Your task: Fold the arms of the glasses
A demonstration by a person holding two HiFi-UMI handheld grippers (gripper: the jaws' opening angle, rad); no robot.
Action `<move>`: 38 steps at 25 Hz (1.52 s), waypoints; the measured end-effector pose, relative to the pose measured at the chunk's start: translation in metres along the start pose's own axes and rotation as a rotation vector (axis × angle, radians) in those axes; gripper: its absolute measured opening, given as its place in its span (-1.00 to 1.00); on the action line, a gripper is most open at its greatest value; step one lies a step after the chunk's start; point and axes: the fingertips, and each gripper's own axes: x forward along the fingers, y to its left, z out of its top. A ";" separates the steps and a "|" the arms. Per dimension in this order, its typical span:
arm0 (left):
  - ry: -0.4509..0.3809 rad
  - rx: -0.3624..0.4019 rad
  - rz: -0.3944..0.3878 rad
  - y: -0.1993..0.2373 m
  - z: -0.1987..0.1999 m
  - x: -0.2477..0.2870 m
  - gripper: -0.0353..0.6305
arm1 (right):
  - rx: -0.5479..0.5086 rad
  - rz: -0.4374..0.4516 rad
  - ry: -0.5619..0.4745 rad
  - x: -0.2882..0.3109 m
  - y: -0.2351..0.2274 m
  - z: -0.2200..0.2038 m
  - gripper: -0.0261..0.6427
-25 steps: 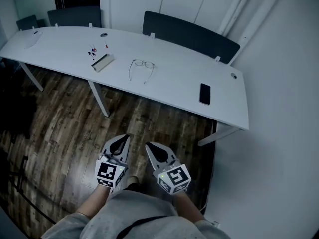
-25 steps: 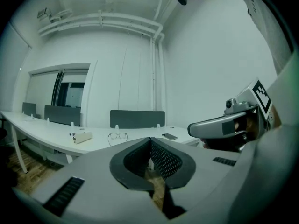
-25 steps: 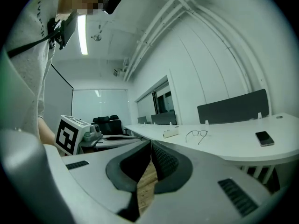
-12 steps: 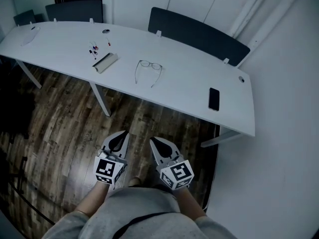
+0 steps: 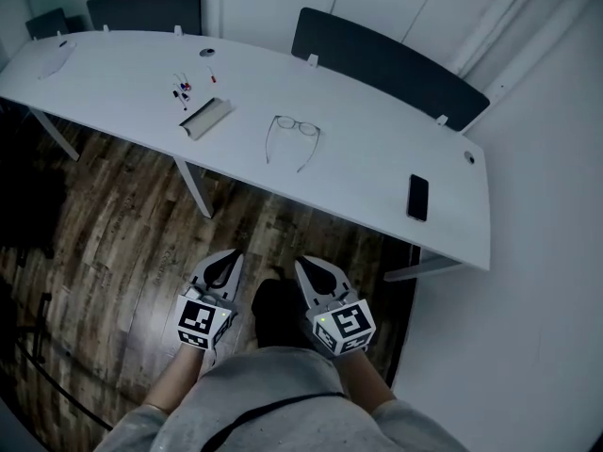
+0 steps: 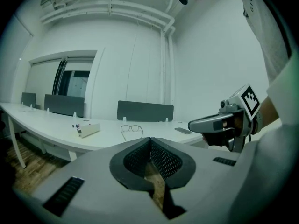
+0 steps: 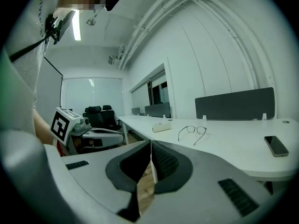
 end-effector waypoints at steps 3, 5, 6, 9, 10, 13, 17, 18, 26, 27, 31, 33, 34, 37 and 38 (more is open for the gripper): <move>0.007 -0.020 0.010 0.023 0.000 0.015 -0.85 | -0.004 0.020 0.021 0.028 -0.013 -0.003 -0.86; 0.036 -0.037 0.006 0.036 0.003 0.027 -0.85 | -0.012 0.034 0.038 0.048 -0.023 0.000 -0.86; 0.042 -0.038 -0.001 0.044 0.005 0.034 -0.85 | -0.019 0.041 0.043 0.059 -0.028 0.003 -0.86; 0.032 -0.024 -0.015 0.068 0.010 0.062 -0.85 | -0.044 0.058 0.051 0.091 -0.048 0.016 -0.86; 0.033 -0.021 -0.018 0.076 0.012 0.073 -0.85 | -0.046 0.060 0.054 0.100 -0.055 0.018 -0.86; 0.044 -0.010 -0.030 0.100 0.016 0.109 -0.85 | -0.034 0.063 0.066 0.130 -0.081 0.022 -0.86; 0.045 0.006 -0.051 0.127 0.028 0.157 -0.85 | -0.020 0.059 0.086 0.164 -0.115 0.025 -0.86; 0.041 0.010 -0.059 0.132 0.031 0.168 -0.85 | -0.020 0.057 0.090 0.172 -0.123 0.027 -0.86; 0.051 0.034 -0.113 0.155 0.038 0.241 -0.84 | -0.038 0.041 0.109 0.213 -0.180 0.035 -0.86; 0.056 0.039 -0.119 0.158 0.038 0.248 -0.84 | -0.047 0.038 0.116 0.217 -0.186 0.034 -0.86; 0.109 0.105 -0.136 0.168 0.032 0.266 -0.84 | -0.081 0.029 0.149 0.223 -0.207 0.031 -0.86; 0.138 0.150 -0.140 0.175 0.029 0.273 -0.84 | -0.099 0.014 0.162 0.223 -0.220 0.031 -0.86; 0.150 0.165 -0.148 0.179 0.028 0.277 -0.84 | -0.108 0.003 0.170 0.224 -0.227 0.031 -0.86; 0.184 0.185 -0.209 0.187 0.022 0.291 -0.48 | -0.138 -0.029 0.201 0.228 -0.246 0.028 -0.86; 0.199 0.203 -0.228 0.189 0.019 0.296 -0.45 | -0.149 -0.040 0.215 0.229 -0.251 0.026 -0.86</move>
